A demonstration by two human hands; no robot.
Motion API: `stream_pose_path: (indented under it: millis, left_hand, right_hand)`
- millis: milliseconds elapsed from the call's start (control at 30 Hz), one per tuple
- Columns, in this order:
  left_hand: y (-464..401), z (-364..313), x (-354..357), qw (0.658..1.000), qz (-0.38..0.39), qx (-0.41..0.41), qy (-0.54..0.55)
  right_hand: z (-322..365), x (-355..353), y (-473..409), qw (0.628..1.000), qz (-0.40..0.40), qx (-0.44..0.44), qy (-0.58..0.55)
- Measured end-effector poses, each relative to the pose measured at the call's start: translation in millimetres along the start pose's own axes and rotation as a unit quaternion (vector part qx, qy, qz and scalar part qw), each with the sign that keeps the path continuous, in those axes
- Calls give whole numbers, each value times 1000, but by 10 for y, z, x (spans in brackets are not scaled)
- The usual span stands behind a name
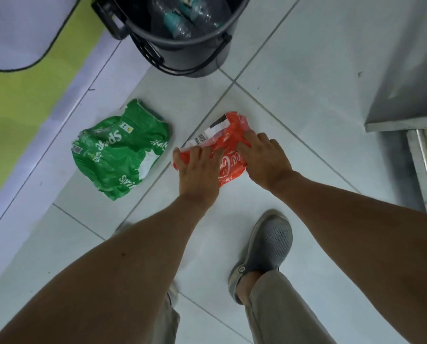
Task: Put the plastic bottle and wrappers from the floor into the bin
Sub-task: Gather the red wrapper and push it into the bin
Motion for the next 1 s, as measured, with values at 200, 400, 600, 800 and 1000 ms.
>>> stream_pose_path:
  millis: [200, 400, 600, 800, 1000]
  left_hand:
    - [224, -129, -964, 999, -2, 30, -17]
    - [260, -292, -2206, 999, -9, 48, -8]
    - [-104, -333, -3064, 995, -64, 76, 8]
    - [-912, -54, -3243, 989, -103, 106, 0]
    - [-1142, 425, -2862, 992, -107, 26, 59]
  right_hand:
    - [212, -847, 370, 1000, -17, 14, -4]
    - [372, -2055, 620, 998, -52, 45, 3]
    - [317, -3003, 519, 988, -140, 45, 49]
    - [217, -3370, -175, 976, -176, 48, 115]
    - [369, -3302, -874, 974, -154, 92, 137]
Point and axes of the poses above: each hand's wrist, its own y-axis away from the middle knuckle, its own x-axis out of the palm, z = x × y, the point moved 7 cm from there along -y, towards the middle knuckle, and after that the axes turned 7 degrees about -x, right-handed, at the moved point
